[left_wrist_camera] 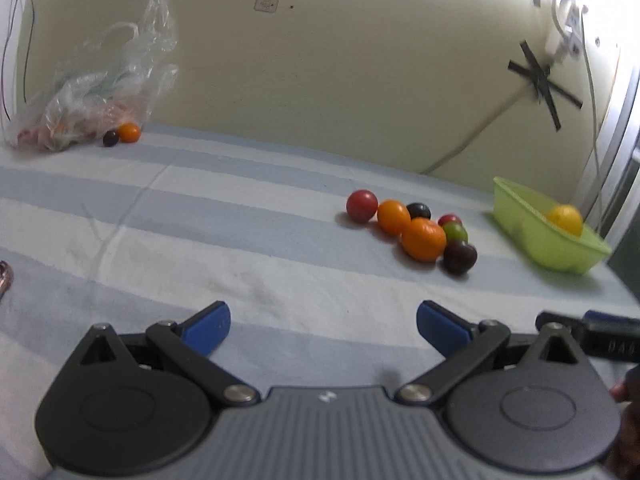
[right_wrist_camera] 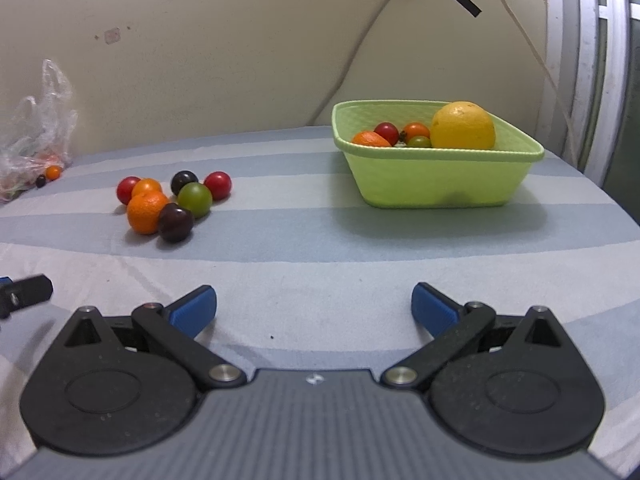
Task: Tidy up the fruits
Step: 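Move the left tool toward the fruit cluster, then grasp the small orange with the left tool while the right tool grasps a dark tomato, then carry both fruits over the green basket and open both tools to drop them, then grasp the red tomato with the left tool while the right tool grasps an orange tomato, then carry both tomatoes into the green basket and open both tools, then grasp the green tomato with the left tool while the right tool grasps a red tomato, then carry both tomatoes into the green basket and open both tools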
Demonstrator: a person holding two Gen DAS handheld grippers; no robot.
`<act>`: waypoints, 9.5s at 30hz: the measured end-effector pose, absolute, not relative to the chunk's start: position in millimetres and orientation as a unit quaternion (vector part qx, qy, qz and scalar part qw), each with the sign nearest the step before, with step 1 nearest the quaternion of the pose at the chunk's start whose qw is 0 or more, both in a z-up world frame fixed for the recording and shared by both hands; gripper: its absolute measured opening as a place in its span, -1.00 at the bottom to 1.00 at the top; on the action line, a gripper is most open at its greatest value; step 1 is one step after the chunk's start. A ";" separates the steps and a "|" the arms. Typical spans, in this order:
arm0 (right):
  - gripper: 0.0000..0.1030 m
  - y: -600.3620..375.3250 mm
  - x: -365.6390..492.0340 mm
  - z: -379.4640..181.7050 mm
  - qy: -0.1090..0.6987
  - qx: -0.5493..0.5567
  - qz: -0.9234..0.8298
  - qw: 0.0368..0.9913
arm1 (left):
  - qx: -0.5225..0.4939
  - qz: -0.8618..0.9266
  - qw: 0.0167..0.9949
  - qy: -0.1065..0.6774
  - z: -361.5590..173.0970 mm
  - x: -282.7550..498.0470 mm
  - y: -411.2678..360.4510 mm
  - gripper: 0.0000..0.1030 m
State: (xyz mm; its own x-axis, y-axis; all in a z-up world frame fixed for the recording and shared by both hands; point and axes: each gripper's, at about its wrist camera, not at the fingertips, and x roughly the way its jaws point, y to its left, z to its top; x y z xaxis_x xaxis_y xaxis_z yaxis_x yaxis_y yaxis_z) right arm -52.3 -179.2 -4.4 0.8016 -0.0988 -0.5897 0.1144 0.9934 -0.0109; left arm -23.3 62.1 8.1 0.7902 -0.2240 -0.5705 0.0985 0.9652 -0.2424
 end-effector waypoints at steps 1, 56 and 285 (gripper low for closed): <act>1.00 -182.8 -50.0 -3.3 0.315 0.003 -0.038 0.948 | -0.102 -0.092 0.940 0.312 10.8 -18.8 65.8 1.00; -0.44 -234.9 -72.5 52.2 0.232 -0.016 0.075 0.970 | -0.079 -0.349 0.860 0.363 63.1 54.4 -116.9 -0.35; -0.28 -309.6 -26.0 32.2 0.190 0.073 -0.070 0.977 | -0.043 -0.350 0.864 0.358 50.1 115.2 -188.3 -0.16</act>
